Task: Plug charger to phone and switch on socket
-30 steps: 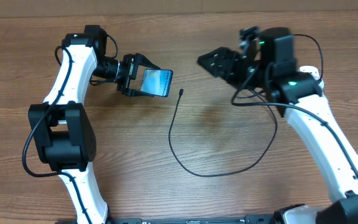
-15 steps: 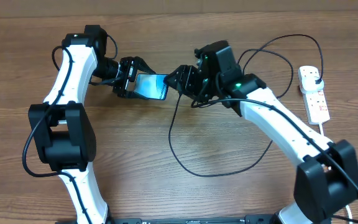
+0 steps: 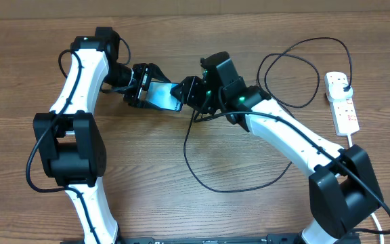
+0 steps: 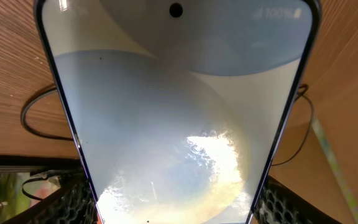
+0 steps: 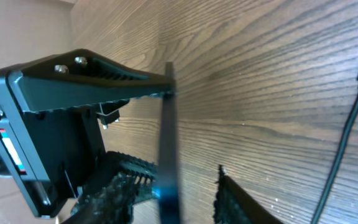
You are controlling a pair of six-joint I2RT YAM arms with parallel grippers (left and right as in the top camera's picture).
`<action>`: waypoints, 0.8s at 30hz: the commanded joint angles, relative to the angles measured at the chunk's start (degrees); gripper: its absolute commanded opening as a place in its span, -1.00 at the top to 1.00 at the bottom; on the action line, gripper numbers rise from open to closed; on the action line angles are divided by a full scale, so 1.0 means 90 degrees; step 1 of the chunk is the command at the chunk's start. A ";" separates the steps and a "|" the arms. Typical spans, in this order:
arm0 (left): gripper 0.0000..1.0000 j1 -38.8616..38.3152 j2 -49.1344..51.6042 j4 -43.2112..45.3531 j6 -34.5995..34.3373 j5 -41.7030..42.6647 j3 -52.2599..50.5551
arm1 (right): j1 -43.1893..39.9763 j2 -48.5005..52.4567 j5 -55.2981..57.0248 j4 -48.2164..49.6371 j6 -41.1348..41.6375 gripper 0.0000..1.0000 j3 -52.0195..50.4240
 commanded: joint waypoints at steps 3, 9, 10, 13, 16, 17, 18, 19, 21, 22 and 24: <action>0.06 -0.0117 -0.0036 -0.0017 -0.0107 0.0121 0.0182 | 0.0124 0.0029 0.0529 0.0010 0.0095 0.28 0.0143; 0.06 -0.0114 -0.0036 -0.0017 -0.0107 0.0121 0.0182 | 0.0124 0.0032 0.0529 -0.0036 0.0097 0.41 0.0143; 0.06 -0.0114 -0.0036 -0.0015 -0.0107 0.0124 0.0182 | 0.0124 0.0032 0.0529 -0.0041 0.0097 0.42 0.0141; 0.04 -0.0114 -0.0036 -0.0017 -0.0104 0.0124 0.0182 | 0.0124 0.0032 0.0529 -0.0080 0.0172 0.49 0.0141; 0.03 -0.0114 -0.0036 -0.0015 -0.0107 0.0143 0.0182 | 0.0124 0.0032 0.0529 -0.0092 0.0214 0.58 0.0141; 0.04 -0.0114 -0.0036 -0.0015 -0.0107 0.0143 0.0182 | 0.0124 0.0032 0.0529 -0.0087 0.0214 0.60 0.0141; 0.03 -0.0114 -0.0036 -0.0015 -0.0107 0.0146 0.0182 | 0.0124 0.0032 0.0529 -0.0083 0.0214 0.62 0.0141; 0.03 -0.0114 -0.0036 -0.0017 -0.0107 0.0146 0.0182 | 0.0124 0.0032 0.0529 -0.0080 0.0214 0.63 0.0141; -0.06 -0.0114 -0.0036 -0.0017 -0.0104 0.0146 0.0182 | 0.0124 0.0032 0.0525 -0.0049 0.0214 0.66 0.0141; -0.08 -0.0114 -0.0036 -0.0017 -0.0104 0.0153 0.0182 | 0.0124 0.0032 0.0525 -0.0024 0.0214 0.68 0.0143; -0.13 -0.0114 -0.0036 -0.0017 -0.0104 0.0192 0.0182 | 0.0124 0.0032 0.0527 0.0034 0.0214 0.72 0.0143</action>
